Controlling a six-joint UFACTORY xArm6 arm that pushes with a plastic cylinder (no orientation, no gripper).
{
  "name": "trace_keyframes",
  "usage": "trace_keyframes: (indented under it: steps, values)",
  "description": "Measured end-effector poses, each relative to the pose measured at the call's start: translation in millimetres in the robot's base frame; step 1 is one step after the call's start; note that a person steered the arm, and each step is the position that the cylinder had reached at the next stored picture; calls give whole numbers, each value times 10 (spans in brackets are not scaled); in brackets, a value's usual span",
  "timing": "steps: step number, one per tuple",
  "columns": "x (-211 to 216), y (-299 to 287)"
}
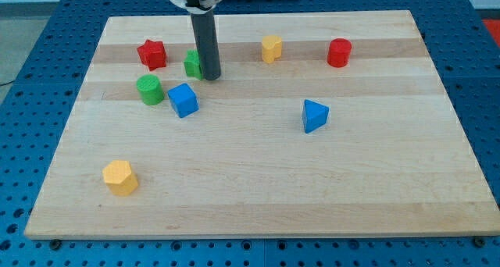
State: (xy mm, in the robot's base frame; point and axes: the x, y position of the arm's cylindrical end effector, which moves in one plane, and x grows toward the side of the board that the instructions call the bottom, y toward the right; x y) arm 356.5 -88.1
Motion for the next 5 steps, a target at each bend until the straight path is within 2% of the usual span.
trace_keyframes:
  steps: [1, 3, 5]
  values:
    - [357, -186]
    - [396, -980]
    - [952, -1516]
